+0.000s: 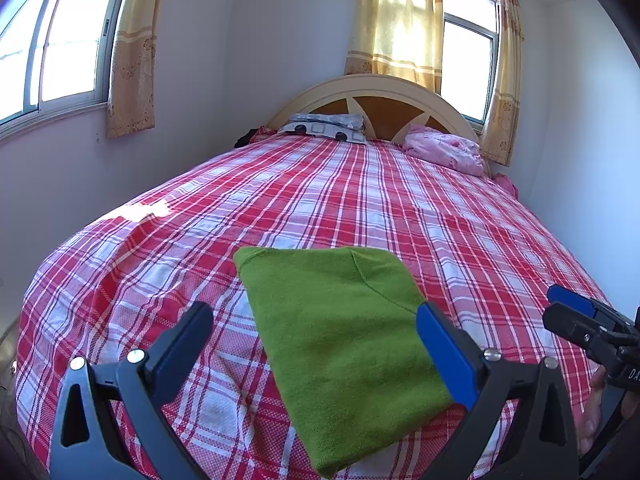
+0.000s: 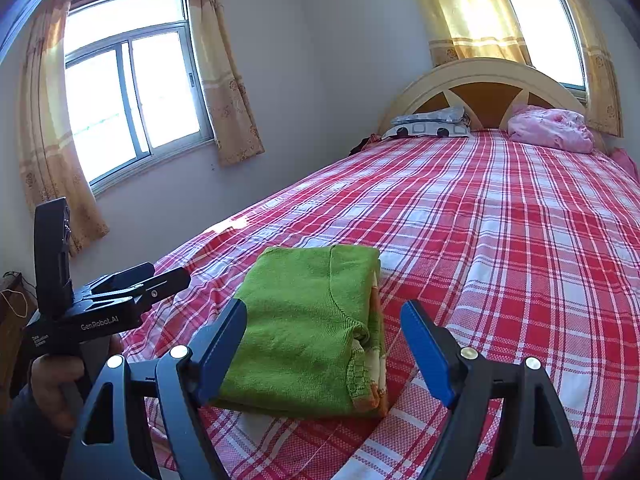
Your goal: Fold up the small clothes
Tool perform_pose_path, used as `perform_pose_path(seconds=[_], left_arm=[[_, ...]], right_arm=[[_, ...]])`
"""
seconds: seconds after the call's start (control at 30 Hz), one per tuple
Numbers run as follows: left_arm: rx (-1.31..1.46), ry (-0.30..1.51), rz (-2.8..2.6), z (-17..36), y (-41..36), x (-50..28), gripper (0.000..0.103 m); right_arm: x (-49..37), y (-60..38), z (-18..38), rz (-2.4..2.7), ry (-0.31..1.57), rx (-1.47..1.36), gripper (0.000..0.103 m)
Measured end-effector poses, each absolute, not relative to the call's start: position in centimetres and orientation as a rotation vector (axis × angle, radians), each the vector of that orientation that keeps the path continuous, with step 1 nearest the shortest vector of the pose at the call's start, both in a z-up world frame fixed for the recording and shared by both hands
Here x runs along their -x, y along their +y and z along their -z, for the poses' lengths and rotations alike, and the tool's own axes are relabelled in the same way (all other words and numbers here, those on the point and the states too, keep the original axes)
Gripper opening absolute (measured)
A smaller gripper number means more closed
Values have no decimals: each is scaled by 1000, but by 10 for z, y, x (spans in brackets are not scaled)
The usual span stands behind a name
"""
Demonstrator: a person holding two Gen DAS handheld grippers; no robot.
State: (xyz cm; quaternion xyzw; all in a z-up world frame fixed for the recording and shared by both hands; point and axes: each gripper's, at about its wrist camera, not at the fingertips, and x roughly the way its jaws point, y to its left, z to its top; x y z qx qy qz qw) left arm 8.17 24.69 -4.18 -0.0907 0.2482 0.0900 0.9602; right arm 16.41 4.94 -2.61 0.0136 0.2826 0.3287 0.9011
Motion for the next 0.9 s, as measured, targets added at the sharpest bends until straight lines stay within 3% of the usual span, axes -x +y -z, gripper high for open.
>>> perform_pose_path(seconds=[0.9], left_arm=[[106, 419, -210, 18, 233, -71, 103]], right_arm=[[-150, 46, 14, -678, 496, -41, 80]])
